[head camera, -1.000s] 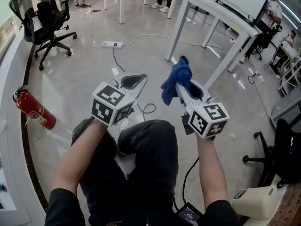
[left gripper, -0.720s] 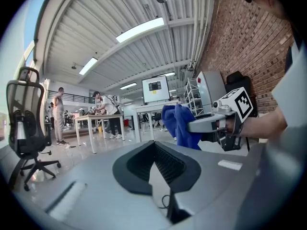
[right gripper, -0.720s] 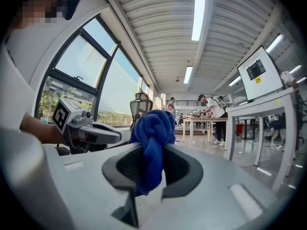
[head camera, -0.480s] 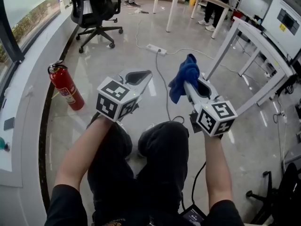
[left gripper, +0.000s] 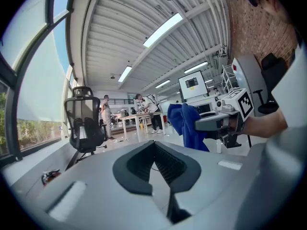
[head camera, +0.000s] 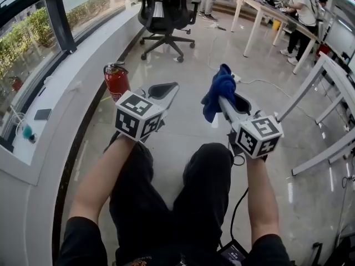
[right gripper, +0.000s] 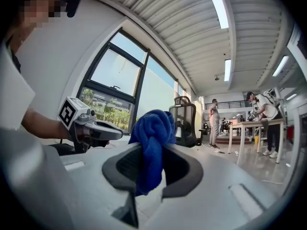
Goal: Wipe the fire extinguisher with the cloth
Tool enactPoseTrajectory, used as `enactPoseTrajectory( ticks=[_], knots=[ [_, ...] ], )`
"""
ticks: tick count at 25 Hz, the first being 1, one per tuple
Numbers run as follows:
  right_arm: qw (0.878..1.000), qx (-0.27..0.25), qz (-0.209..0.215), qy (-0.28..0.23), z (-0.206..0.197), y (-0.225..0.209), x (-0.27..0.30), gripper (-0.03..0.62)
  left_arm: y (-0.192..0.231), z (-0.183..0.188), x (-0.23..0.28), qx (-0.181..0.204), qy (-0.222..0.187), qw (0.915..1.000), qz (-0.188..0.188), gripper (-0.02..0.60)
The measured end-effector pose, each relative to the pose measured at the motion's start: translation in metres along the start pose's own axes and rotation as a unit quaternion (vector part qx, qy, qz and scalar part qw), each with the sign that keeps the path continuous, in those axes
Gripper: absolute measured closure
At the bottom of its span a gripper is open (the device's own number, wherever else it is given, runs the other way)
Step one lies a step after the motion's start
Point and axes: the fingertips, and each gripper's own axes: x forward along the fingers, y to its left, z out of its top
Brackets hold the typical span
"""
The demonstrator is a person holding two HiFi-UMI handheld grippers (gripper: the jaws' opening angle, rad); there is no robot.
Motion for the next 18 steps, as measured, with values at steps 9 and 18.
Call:
enactPoseTrajectory(
  ticks=[9,18],
  knots=[
    [0.996,-0.012,0.094,-0.005,0.002,0.051,0.054,0.502,0.048,-0.032,-0.051,-0.011,0.038,0.9962,0.078,0.574],
    [0.987,-0.047,0.153,0.024,-0.017,0.1,0.127,0.502,0.115,-0.086,-0.096,-0.03,0.066,0.9898,0.123,0.575]
  ],
)
